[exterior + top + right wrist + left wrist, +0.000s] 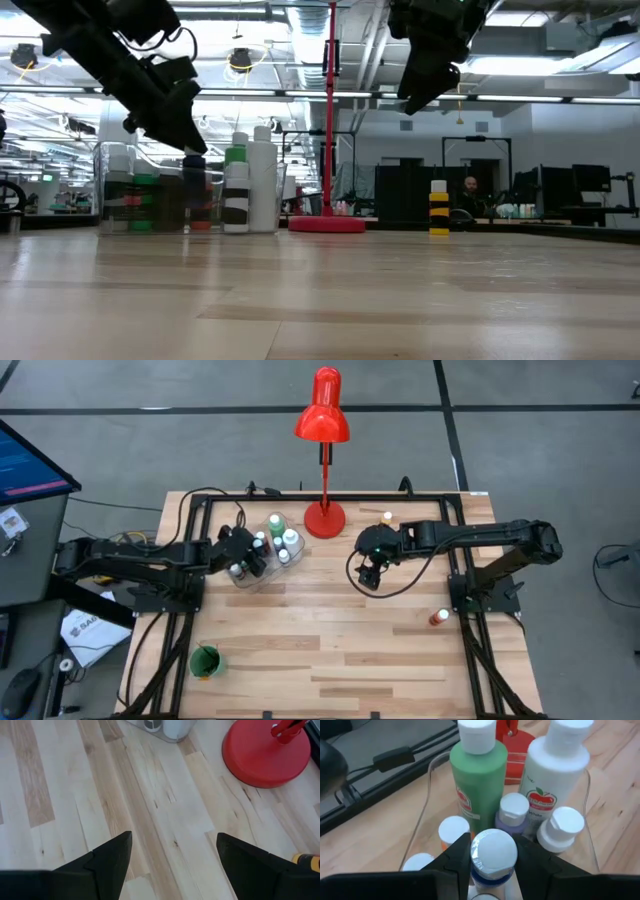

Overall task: Pick & Place Paint Supplies
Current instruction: Put the blue paint bottle into the transparent bin

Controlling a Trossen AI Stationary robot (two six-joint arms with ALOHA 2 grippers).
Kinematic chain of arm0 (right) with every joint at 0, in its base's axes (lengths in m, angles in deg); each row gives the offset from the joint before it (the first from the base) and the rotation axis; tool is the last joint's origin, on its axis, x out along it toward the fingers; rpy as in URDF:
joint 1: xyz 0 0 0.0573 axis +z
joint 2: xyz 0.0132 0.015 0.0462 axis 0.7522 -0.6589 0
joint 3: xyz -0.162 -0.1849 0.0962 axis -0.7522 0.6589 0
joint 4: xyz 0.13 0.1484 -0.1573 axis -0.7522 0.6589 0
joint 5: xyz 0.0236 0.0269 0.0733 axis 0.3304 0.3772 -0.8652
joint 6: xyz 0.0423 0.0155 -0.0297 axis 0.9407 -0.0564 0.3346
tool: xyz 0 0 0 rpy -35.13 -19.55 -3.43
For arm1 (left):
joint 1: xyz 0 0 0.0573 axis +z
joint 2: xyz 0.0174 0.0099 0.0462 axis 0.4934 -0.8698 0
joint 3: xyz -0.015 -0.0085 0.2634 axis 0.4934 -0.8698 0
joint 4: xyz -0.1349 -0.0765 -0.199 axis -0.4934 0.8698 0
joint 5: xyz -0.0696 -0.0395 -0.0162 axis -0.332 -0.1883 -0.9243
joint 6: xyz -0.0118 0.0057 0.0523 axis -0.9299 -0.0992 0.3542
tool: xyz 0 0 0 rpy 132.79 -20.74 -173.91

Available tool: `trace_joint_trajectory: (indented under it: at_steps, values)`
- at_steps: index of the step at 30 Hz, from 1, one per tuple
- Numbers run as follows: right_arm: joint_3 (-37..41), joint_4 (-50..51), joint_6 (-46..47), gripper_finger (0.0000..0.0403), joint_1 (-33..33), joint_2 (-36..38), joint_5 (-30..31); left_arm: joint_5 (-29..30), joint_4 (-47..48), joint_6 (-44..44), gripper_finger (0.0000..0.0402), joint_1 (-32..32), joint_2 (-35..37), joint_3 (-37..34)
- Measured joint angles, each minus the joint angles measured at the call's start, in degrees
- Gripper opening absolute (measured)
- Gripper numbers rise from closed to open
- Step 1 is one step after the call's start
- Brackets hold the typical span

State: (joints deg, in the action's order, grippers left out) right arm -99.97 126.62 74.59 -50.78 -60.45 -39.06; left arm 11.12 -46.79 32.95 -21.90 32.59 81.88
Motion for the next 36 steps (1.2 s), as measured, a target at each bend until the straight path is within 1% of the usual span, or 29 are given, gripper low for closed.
trace_joint_trajectory:
  at_steps: [4,8,13,20,24,30,34,36]
  values:
    - [0.0,-0.08,0.0,0.0286,0.0,0.0,0.0,0.02,-0.53,1.88,0.0111,0.0,-1.69,0.0]
    - [0.0,-0.1,0.0,0.0286,0.0,0.0,0.0,-1.4,-1.25,1.97,0.0111,0.0,-4.8,0.0]
    - [0.0,-0.1,0.01,0.0286,0.0,0.0,0.0,-1.49,-2.15,1.64,0.0111,-0.02,-7.34,0.0]
    - [0.0,-0.1,0.46,0.0286,0.0,0.0,-0.02,-1.54,-3.5,1.73,0.0111,0.0,-7.99,0.0]
    - [0.0,-0.1,0.46,0.0286,0.0,0.0,-0.02,-1.54,-3.39,1.75,0.0122,-0.02,-7.99,0.0]
    - [0.0,-0.02,0.65,0.0286,0.0,0.0,-0.02,-1.54,-3.4,4.35,0.013,-0.02,-7.99,0.0]
    - [0.0,1.36,4.73,0.0286,-1.53,0.0,-0.16,-1.83,-3.95,4.35,0.0132,-0.02,-7.99,0.0]
    - [0.0,2.8,6.39,0.0286,-2.87,0.0,-0.13,-3.21,-4.99,4.48,0.014,-0.02,-7.98,0.0]
